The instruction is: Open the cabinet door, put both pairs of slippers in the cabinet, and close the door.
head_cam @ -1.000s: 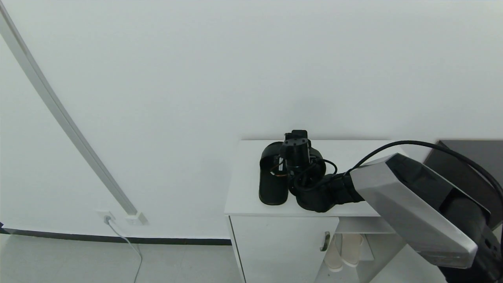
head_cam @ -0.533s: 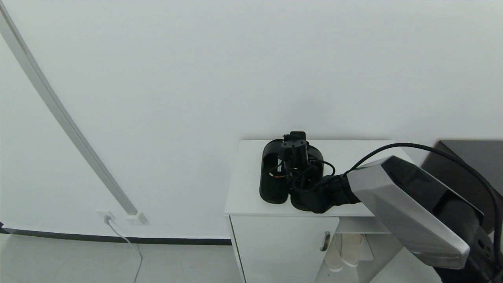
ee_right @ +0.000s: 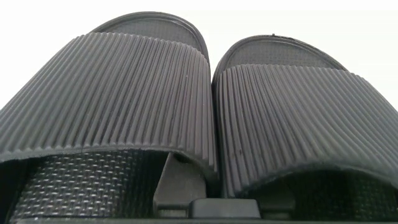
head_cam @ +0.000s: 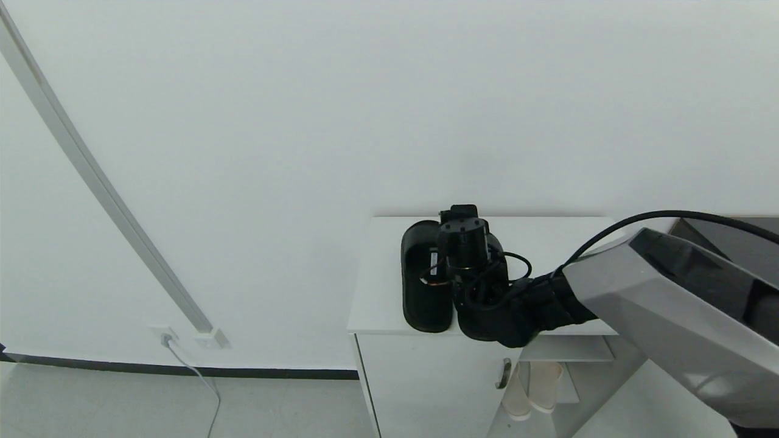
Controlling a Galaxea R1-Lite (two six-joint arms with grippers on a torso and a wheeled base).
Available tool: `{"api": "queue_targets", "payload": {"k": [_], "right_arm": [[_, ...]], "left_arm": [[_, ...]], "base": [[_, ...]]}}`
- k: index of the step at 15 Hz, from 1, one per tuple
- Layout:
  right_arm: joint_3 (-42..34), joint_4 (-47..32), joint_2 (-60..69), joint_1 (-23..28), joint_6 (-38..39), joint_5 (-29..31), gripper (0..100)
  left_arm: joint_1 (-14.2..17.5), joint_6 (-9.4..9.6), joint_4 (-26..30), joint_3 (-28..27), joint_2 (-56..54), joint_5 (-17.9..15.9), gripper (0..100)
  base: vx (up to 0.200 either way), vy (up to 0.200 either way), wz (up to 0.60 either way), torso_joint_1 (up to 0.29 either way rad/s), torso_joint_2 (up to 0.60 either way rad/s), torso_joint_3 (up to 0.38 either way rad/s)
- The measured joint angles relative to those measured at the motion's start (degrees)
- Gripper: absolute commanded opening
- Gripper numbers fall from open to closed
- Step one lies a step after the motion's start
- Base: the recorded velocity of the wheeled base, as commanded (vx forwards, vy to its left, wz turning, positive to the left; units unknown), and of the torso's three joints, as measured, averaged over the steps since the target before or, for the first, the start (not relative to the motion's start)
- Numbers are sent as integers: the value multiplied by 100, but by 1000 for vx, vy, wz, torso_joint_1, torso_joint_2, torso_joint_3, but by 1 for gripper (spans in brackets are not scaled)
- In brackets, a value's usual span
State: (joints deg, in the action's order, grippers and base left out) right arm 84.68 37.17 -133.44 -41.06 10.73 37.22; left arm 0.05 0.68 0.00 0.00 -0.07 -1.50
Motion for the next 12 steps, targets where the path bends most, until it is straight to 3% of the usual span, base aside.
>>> {"api": "queue_targets", "payload": {"k": [3,6,12], "right_arm": [[-1519,399,833,-249,0,-367,0],[-2679,284,1902,-511,-30,-722,0],[-3160,143,2495,-624,-46,-750,0]], "left_arm": [[2,10,0,0,0,-5,0],[2,10,0,0,0,-6,0],[0,11,0,0,0,-6,0]], "base": [[0,0,0,0,0,0],[0,0,0,0,0,0],[0,0,0,0,0,0]]}}
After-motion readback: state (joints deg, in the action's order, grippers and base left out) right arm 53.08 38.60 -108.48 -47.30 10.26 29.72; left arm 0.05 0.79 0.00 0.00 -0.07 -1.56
